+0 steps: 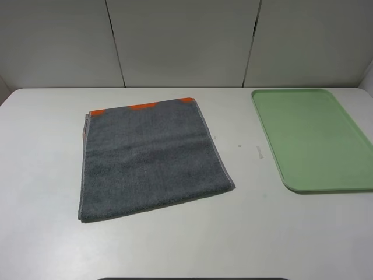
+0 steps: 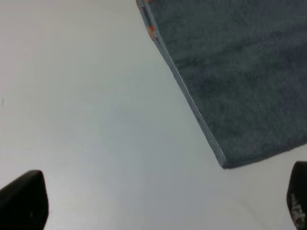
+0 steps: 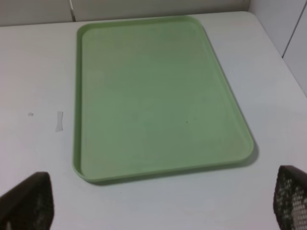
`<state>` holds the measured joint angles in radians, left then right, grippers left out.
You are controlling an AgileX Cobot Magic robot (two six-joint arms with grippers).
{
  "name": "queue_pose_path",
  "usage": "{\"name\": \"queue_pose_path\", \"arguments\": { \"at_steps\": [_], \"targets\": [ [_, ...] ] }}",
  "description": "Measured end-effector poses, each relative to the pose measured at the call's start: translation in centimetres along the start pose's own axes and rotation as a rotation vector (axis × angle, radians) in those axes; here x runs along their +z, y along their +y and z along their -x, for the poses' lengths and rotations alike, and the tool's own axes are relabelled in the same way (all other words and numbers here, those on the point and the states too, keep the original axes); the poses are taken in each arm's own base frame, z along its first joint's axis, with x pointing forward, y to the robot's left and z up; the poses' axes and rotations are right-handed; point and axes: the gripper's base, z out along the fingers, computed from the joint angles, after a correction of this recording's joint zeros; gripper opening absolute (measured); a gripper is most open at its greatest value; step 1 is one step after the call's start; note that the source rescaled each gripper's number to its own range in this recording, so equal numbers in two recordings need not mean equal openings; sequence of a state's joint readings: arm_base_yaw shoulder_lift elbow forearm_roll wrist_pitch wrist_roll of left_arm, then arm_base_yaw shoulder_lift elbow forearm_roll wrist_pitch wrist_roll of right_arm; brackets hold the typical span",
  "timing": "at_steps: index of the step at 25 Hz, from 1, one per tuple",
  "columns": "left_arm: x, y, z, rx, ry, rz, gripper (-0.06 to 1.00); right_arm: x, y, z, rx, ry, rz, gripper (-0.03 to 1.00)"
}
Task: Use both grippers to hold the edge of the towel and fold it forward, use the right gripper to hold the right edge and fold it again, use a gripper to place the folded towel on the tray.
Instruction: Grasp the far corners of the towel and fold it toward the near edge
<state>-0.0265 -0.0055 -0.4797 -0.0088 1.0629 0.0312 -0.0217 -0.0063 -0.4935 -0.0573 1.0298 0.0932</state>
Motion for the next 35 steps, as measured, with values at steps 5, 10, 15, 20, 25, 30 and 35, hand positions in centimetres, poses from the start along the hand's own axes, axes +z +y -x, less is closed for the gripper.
{"name": "queue_pose_path", "arguments": {
  "at_steps": [5, 10, 15, 20, 25, 30, 35],
  "targets": [
    [0.0, 0.0, 0.0, 0.0, 0.0, 0.0, 1.0, 0.0, 0.0, 0.0, 0.0, 0.0, 0.0, 1.0],
    [-0.1, 0.0, 0.1, 0.022, -0.003, 0.0, 1.0, 0.0, 0.0, 0.0, 0.0, 0.0, 0.0, 1.0],
    [-0.8, 0.0, 0.4, 0.029, -0.024, 0.0, 1.0, -0.2, 0.0, 0.2, 0.001, -0.008, 0.002, 1.0],
    [-1.1, 0.0, 2.2, 0.029, 0.02, -0.001, 1.0, -0.8, 0.2, 1.6, 0.008, -0.018, 0.013, 1.0],
    [0.1, 0.1, 5.4, 0.095, 0.14, -0.009, 1.0, 0.5, 0.6, 3.9, 0.003, 0.066, 0.033, 1.0],
    [3.0, 0.2, 7.9, 0.182, 0.261, -0.033, 0.99, 3.1, 1.4, 6.2, -0.064, 0.178, 0.083, 1.0],
    [5.7, -0.6, 9.0, 0.299, 0.348, -0.118, 0.99, 6.1, 2.5, 8.3, -0.145, 0.241, 0.176, 1.0]
  ]
}}
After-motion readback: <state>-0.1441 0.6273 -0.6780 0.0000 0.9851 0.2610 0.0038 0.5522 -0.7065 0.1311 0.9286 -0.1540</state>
